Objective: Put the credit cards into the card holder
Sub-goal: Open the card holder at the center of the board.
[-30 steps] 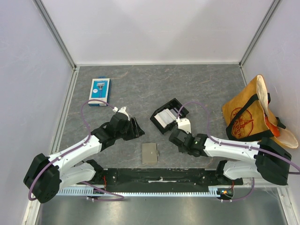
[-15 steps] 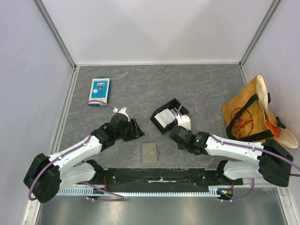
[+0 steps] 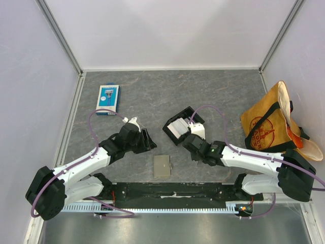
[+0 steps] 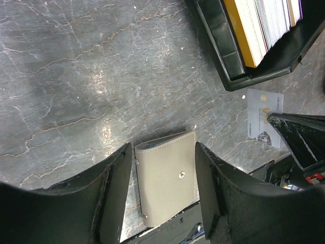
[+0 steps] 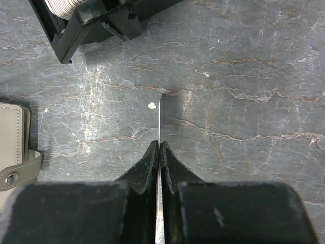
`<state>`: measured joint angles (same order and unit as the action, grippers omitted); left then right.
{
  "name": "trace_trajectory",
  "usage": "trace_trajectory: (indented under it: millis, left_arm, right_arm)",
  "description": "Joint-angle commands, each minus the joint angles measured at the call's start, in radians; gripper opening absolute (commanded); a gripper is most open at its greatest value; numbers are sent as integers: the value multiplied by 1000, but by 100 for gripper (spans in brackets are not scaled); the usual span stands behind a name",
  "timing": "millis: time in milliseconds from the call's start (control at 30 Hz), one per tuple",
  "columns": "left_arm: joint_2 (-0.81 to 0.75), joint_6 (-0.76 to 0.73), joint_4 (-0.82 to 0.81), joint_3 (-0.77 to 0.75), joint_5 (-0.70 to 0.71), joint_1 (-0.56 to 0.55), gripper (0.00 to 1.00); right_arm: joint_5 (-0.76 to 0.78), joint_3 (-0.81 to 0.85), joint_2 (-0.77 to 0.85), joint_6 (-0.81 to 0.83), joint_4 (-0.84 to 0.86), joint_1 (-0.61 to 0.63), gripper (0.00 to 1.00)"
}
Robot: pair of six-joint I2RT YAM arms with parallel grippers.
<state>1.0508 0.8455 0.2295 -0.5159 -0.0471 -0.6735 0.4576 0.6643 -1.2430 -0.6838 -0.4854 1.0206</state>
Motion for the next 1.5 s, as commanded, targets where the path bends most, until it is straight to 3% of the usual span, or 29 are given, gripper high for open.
trace_trajectory:
  millis: [0,200,400,600,700,800,967,1167,1467]
  left_arm:
    - [-11,-14,-33,10,-13,3,59]
    - [-11,-16,-32,5,-14,2,59]
    - [-5,-17,-32,4,-16,3,59]
    - [-14,-22,-28,17,-30,3,54]
    - [-37,-17,-19,45,-34,3,39]
    - [-67,-14,-2,68,-62,5,2]
    - [-135,-14,53,102,-89,0,2]
    - [-216,12,108,128,-83,-32,2]
    - [-187,63,108,142,-17,-121,2]
  right_arm:
    - [-27,11,-16,20,-4,-8,8]
    - [-36,9,-22,24,-4,-13,10]
    - [-31,15,-4,27,-7,-20,0]
    - [-97,60,111,38,-19,-20,0]
    - [-192,80,184,-5,33,-16,0]
    - [-250,92,186,-78,112,25,0]
    - [-199,145,77,-175,209,145,0]
    - [-177,162,-58,-237,271,199,0]
    - [-91,112,-67,-270,176,213,0]
